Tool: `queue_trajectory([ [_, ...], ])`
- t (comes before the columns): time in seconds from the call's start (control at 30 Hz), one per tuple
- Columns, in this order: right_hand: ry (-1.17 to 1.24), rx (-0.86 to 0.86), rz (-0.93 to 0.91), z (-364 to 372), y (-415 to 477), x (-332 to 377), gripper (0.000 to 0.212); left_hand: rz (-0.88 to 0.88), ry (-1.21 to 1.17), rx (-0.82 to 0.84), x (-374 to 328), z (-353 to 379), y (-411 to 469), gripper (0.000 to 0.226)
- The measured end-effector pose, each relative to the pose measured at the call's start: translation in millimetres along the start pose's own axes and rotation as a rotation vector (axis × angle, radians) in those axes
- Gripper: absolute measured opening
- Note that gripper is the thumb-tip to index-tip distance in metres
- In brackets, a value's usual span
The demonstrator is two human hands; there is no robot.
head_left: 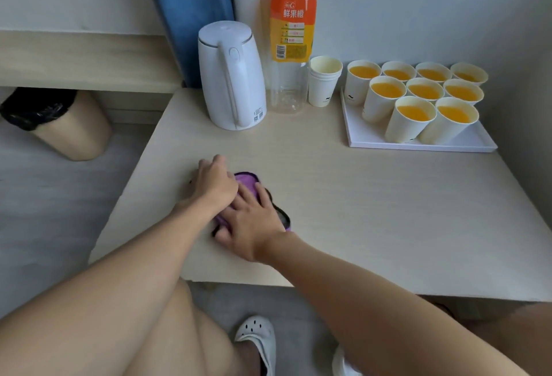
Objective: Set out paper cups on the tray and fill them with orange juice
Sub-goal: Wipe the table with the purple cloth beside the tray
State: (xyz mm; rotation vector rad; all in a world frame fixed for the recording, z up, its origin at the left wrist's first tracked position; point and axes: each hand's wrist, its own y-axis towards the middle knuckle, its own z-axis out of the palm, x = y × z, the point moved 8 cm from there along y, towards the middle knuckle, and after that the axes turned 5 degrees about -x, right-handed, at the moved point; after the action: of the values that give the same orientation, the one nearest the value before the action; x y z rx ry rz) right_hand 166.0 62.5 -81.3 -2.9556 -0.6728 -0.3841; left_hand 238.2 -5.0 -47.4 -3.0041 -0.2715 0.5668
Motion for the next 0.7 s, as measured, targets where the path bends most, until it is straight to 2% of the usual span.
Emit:
queue_trajectory([
  [0.07, -0.019, 0.031, -0.088, -2.3, -6.6, -8.4, 0.062, 0.027, 0.023, 0.017, -2.8, 5.1, -5.1, 0.036],
  [0.1, -0.036, 0.032, -0.073, -5.5, -12.4, -23.9, 0.064, 0.052, 0.017, 0.024, -7.4, 7.1, -6.5, 0.036],
  [0.23, -0.031, -0.04, 0.255, -29.7, -55.5, -119.2, 0.083, 0.211, 0.038, 0.1, -37.4, 20.2, -14.0, 0.042],
  [0.37, -0.019, -0.084, 0.563, -51.3, -123.4, -206.9, 0.084, 0.331, 0.143, 0.333, -73.2, 48.1, -33.3, 0.064],
  [0.47, -0.012, -0.122, 0.774, -62.9, -178.9, -258.8, 0.066, 0.331, 0.27, 0.457, -86.6, 66.4, -43.7, 0.089],
  [0.53, -0.017, -0.162, 0.908, -69.5, -219.4, -286.9, 0.062, 0.311, 0.317, 0.473, -90.0, 74.2, -44.0, 0.1],
  [0.7, -0.015, -0.22, 1.209, -75.1, -302.5, -325.3, 0.062, 0.284, 0.296, 0.444, -90.8, 77.7, -39.4, 0.103],
])
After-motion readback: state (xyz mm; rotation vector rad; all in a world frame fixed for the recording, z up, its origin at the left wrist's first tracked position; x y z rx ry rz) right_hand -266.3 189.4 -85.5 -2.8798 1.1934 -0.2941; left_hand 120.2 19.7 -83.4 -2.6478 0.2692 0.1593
